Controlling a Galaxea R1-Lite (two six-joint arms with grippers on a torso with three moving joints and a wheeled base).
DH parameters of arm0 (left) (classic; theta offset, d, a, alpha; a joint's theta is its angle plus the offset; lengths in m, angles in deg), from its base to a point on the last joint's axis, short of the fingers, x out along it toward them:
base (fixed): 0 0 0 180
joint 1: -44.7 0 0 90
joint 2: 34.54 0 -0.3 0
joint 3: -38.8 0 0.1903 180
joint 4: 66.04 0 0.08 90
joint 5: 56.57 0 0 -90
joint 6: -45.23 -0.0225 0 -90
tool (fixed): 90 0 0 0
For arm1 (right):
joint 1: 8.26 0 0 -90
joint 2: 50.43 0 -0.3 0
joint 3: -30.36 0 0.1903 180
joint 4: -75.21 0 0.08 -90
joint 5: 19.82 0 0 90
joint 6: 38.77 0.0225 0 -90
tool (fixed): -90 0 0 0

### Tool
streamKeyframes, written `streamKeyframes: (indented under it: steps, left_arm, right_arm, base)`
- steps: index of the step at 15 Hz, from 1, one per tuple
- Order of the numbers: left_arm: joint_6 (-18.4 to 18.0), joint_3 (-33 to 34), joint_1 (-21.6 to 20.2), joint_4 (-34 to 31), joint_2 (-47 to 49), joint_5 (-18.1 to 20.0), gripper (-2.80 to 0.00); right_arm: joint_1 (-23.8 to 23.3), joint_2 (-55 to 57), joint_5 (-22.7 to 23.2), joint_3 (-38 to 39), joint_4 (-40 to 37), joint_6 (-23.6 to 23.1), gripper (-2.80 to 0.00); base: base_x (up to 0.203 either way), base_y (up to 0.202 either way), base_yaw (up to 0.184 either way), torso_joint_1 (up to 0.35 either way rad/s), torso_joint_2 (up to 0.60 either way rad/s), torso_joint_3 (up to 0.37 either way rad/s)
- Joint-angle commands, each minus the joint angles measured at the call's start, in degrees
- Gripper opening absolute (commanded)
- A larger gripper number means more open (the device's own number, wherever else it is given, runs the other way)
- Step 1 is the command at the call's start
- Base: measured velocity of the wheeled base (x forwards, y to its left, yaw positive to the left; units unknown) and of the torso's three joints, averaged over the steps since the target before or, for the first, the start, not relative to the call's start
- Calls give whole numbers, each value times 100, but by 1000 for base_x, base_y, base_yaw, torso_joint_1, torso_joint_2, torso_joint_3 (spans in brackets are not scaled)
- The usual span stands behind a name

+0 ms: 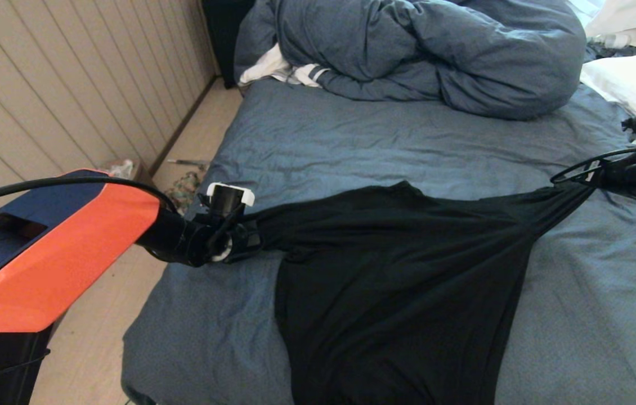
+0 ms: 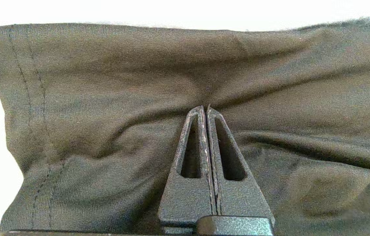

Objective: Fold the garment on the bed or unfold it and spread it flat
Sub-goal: Unford the black T-shirt

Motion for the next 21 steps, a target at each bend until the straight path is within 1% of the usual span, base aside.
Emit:
streamKeyframes:
  steps: [1, 4, 7, 10, 13, 15, 21]
  left_arm:
    - [17, -9, -1, 4, 30, -13, -280]
    - [17, -39, -1, 3, 48, -13, -280]
    - [17, -47, -1, -4, 47, -13, -280]
    - [17, -47, -1, -13, 38, -13, -280]
    - [17, -15, -1, -13, 6, -13, -280]
    - [17, 7, -1, -13, -32, -13, -280]
    - [17, 24, -1, -13, -58, -13, -280]
  right_arm:
    - [-48, 283, -6, -159, 3, -25, -280]
    - [-59, 487, -15, -170, 28, -172, -280]
    - [-59, 728, -23, -175, 31, -213, -280]
    - [-208, 735, -16, 171, 29, -240, -280]
    - [-344, 718, -15, 744, 58, -445, -280]
    - [-391, 797, -10, 968, 67, -473, -280]
    - [-376, 943, 40, 1139, 241, -477, -280]
  base:
    - [0, 0, 0, 0, 0, 0]
    - [0, 0, 0, 0, 0, 0]
    - [0, 0, 0, 0, 0, 0]
    - [0, 0, 0, 0, 0, 0]
    - [0, 0, 0, 0, 0, 0]
    - [0, 0, 0, 0, 0, 0]
    - [0, 0, 0, 0, 0, 0]
